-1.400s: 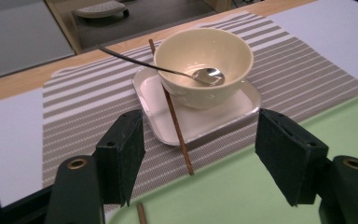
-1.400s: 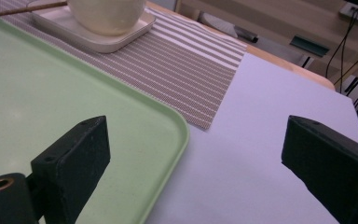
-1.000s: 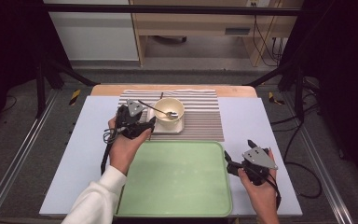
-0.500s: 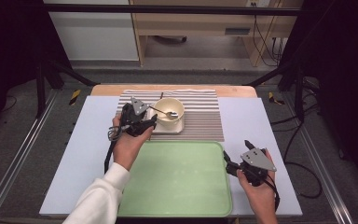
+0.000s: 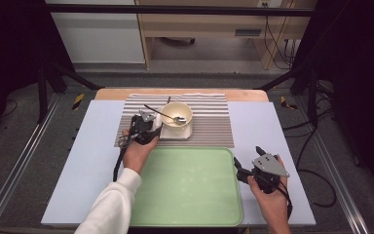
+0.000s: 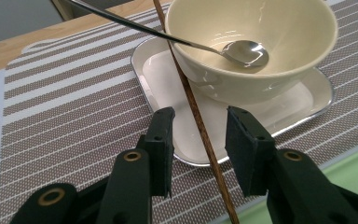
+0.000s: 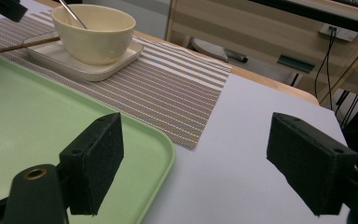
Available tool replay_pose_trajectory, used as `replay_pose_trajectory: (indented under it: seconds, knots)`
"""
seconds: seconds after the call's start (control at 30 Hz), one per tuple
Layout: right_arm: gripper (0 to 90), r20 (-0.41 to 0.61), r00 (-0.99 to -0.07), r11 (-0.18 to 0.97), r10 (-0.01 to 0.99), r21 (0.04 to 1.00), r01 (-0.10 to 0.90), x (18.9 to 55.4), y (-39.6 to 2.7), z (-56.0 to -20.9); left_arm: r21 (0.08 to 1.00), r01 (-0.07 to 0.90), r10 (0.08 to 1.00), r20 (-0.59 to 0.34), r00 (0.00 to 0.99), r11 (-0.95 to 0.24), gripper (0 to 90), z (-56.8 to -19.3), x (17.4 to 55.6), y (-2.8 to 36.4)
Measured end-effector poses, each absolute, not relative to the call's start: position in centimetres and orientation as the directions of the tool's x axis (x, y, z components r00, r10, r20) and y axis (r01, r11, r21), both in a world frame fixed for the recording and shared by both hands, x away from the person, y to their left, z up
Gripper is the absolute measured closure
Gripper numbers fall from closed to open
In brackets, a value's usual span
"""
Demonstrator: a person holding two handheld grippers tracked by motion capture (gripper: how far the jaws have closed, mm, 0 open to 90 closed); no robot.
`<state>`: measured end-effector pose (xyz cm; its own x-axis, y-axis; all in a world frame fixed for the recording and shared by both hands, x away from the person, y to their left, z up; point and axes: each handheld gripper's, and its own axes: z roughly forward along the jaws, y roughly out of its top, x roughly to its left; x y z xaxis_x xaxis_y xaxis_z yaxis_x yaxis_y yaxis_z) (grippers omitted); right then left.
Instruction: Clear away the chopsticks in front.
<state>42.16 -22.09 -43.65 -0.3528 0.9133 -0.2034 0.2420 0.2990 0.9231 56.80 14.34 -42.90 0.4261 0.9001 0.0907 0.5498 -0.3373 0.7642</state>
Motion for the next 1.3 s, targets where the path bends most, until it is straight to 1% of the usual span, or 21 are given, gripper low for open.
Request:
replay_pose_trajectory:
  seconds: [0.1,0.13,0.27,0.33,0.43,0.6,0.67,0.8,0.87,0.97,1.3]
  knots:
    - [18.4,-0.200,-0.358,0.299,0.912,0.922,0.245,42.1,-22.0,-43.6,0.758,0.554,0.898,0.094,0.431,-0.345,63.4,-43.4,57.2,14.2]
    - [18.2,-0.199,-0.359,0.298,0.912,0.922,0.248,42.1,-22.0,-43.6,0.751,0.574,0.903,0.068,0.424,-0.326,64.2,-43.9,57.6,14.2]
    - [18.0,-0.193,-0.363,0.297,0.912,0.920,0.256,42.1,-22.1,-43.6,0.755,0.590,0.915,0.035,0.401,-0.287,65.9,-44.3,58.2,14.2]
    - [17.8,-0.192,-0.363,0.296,0.912,0.920,0.256,42.1,-22.1,-43.6,0.757,0.600,0.919,0.001,0.393,-0.258,66.9,-44.4,58.3,14.2]
    - [17.7,-0.191,-0.366,0.297,0.911,0.920,0.258,42.1,-22.0,-43.5,0.750,0.602,0.918,0.019,0.395,-0.274,67.9,-44.6,58.5,13.9]
    - [17.7,-0.193,-0.371,0.301,0.909,0.917,0.260,42.1,-21.9,-43.6,0.748,0.606,0.920,0.015,0.393,-0.271,69.8,-45.0,58.6,13.4]
    - [17.7,-0.194,-0.372,0.303,0.908,0.916,0.262,42.1,-21.9,-43.6,0.742,0.607,0.920,0.034,0.390,-0.285,69.9,-45.1,58.6,13.1]
    - [17.7,-0.193,-0.373,0.303,0.908,0.915,0.266,42.1,-21.9,-43.6,0.737,0.614,0.925,0.041,0.377,-0.283,70.2,-45.5,58.9,12.8]
    - [17.7,-0.190,-0.374,0.302,0.908,0.915,0.267,42.1,-21.9,-43.6,0.724,0.619,0.924,0.067,0.377,-0.305,70.6,-45.7,59.0,12.6]
    - [17.9,-0.193,-0.375,0.305,0.907,0.914,0.268,42.1,-21.9,-43.6,0.724,0.623,0.926,0.060,0.372,-0.297,71.4,-46.0,59.2,12.5]
    - [18.4,-0.200,-0.387,0.317,0.900,0.910,0.269,42.0,-21.7,-43.7,0.729,0.623,0.934,0.063,0.352,-0.284,78.7,-46.3,59.3,12.2]
